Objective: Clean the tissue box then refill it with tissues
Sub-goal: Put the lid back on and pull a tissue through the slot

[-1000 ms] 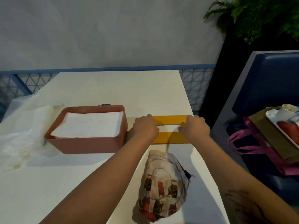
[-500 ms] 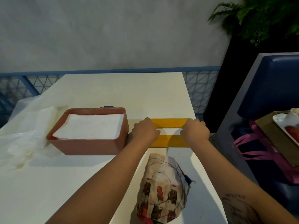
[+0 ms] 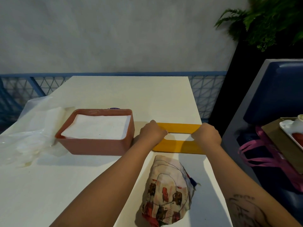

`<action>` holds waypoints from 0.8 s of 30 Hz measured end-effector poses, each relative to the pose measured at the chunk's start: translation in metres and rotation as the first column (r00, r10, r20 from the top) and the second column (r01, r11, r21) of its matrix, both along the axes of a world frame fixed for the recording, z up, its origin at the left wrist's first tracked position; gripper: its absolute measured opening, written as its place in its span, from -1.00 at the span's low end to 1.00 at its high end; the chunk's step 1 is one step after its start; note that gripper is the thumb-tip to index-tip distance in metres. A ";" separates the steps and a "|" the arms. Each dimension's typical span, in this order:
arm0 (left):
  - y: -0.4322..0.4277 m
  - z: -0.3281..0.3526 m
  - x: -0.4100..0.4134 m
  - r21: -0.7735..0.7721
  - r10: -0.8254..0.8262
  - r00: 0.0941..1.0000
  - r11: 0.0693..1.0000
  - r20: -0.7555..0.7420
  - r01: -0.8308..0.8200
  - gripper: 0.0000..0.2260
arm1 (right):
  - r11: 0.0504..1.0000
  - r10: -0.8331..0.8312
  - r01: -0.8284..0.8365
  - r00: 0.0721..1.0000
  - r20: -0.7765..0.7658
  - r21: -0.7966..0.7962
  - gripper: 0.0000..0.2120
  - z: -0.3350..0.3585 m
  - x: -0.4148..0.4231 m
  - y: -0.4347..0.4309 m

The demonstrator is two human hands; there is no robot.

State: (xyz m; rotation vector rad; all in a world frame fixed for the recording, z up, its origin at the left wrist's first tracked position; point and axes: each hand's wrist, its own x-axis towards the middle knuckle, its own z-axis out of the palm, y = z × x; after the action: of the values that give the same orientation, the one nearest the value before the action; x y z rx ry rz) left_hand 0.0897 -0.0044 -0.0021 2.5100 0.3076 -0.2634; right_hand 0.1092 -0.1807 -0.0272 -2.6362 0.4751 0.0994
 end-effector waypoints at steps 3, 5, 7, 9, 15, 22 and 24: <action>0.000 0.005 -0.002 -0.053 0.015 1.000 0.998 -0.013 -0.016 -0.48 | 1.000 -0.003 0.003 1.000 0.015 0.001 -0.93 0.007 -0.006 -0.003; -0.001 0.012 -0.004 -0.057 0.010 1.000 0.998 0.002 -0.010 -0.49 | 1.000 -0.007 0.008 1.000 0.026 -0.018 -0.85 0.017 -0.009 -0.004; -0.002 0.024 -0.008 -0.043 -0.003 0.999 0.999 0.050 0.005 -0.51 | 1.000 0.001 0.000 0.999 0.048 -0.026 -0.79 0.033 -0.011 -0.005; -0.001 0.041 -0.013 -0.025 -0.022 0.994 0.999 0.109 0.025 -0.51 | 1.000 0.008 -0.006 0.997 0.083 -0.020 -0.75 0.052 -0.014 -0.007; 0.023 0.093 -0.027 -0.089 0.036 0.969 0.996 0.243 -0.015 -0.55 | 0.999 0.006 0.000 0.983 0.183 -0.035 -0.62 0.106 -0.021 0.008; 0.095 0.113 -0.040 -0.135 0.145 0.953 0.985 0.266 -0.112 -0.56 | 0.996 0.093 -0.089 0.958 0.272 -0.030 -0.64 0.124 -0.022 0.071; 0.120 0.113 -0.043 -0.128 0.174 0.949 0.981 0.261 -0.145 -0.57 | 0.993 0.114 -0.113 0.952 0.285 -0.023 -0.65 0.124 -0.023 0.093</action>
State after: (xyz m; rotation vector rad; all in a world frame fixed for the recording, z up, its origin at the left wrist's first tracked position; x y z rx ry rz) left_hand 0.0471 0.1151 0.1108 2.3612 0.3720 0.1264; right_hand 0.0861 -0.0881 0.0968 -2.6244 0.2252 -0.2462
